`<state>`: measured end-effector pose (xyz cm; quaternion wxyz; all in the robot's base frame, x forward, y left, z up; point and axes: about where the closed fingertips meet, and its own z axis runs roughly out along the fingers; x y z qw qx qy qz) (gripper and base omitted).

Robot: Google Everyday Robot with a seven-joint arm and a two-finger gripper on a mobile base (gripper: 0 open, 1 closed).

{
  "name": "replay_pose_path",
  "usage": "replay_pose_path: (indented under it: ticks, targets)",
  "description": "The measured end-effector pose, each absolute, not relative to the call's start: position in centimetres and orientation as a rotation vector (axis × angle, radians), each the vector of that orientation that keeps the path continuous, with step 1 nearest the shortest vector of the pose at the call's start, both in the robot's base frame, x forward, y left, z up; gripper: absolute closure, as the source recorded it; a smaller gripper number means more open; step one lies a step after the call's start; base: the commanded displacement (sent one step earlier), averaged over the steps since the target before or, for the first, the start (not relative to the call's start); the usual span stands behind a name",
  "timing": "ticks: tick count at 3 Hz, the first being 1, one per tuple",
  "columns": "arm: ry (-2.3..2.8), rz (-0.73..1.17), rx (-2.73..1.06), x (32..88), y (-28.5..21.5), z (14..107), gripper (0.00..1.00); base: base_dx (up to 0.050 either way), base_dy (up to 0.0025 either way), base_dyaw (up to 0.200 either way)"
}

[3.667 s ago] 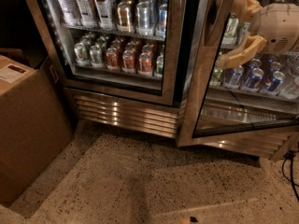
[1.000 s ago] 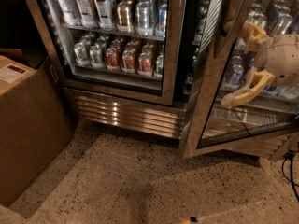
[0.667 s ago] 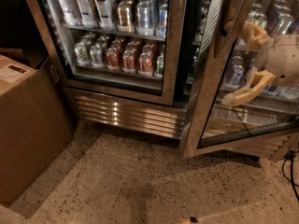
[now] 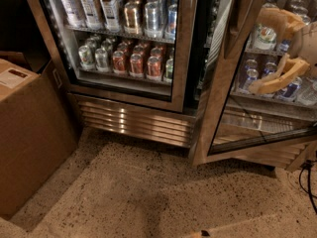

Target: Open right fridge door

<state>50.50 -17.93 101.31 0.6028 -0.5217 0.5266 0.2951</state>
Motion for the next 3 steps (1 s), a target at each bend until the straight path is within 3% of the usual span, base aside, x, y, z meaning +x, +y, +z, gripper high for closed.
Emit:
replay_pose_path:
  ticks: [1, 3]
  targets:
    - [1.237, 0.618, -1.107, 51.5, -22.2, 103.0, 0.00, 0.000, 0.00000, 0.000]
    - [1.244, 0.597, -1.109, 52.4, -22.3, 104.2, 0.00, 0.000, 0.00000, 0.000]
